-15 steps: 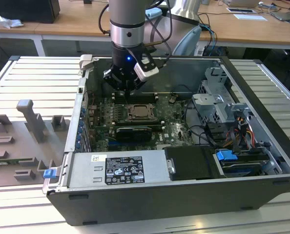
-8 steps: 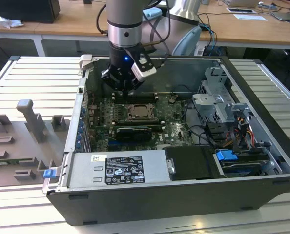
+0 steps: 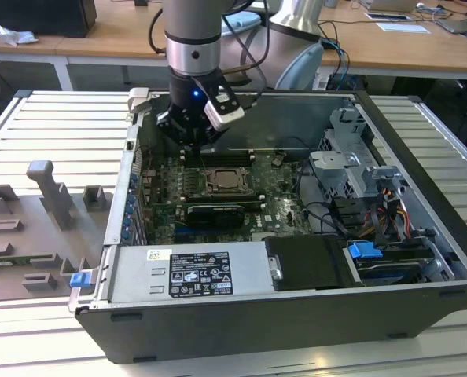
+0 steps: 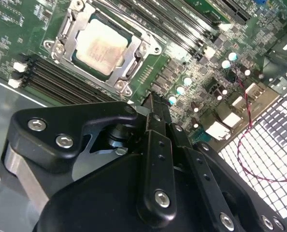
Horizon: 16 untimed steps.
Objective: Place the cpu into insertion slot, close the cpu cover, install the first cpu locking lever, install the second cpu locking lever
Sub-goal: 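Install the first cpu locking lever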
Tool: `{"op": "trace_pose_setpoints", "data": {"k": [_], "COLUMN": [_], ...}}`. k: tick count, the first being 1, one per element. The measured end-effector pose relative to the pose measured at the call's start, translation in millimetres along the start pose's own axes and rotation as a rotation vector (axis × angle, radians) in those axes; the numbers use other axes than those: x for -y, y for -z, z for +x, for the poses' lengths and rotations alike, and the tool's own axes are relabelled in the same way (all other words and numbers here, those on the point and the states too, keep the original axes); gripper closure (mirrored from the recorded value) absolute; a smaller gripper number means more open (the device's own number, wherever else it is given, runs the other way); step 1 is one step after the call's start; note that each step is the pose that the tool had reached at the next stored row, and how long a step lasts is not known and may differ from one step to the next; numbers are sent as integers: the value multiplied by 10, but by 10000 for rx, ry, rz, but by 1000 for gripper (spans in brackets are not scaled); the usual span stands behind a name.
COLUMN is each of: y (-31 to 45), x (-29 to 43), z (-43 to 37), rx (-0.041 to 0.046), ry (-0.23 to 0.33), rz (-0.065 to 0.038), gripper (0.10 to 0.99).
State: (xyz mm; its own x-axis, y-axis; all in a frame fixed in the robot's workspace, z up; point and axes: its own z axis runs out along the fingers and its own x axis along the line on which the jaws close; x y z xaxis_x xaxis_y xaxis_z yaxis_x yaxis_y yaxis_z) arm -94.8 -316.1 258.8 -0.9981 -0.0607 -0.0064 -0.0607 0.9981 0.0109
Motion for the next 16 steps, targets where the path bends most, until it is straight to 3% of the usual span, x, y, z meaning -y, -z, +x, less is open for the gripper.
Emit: {"op": "trace_pose_setpoints", "data": {"k": [8,13,16], "y": [-28,-32,-31], "x": [-143,-301,-316], "z": [79,78,72], "rx": [2,3,2], "ry": [0,-1,3], "rz": [-36,-41,-41], "gripper": [980,980,980]}}
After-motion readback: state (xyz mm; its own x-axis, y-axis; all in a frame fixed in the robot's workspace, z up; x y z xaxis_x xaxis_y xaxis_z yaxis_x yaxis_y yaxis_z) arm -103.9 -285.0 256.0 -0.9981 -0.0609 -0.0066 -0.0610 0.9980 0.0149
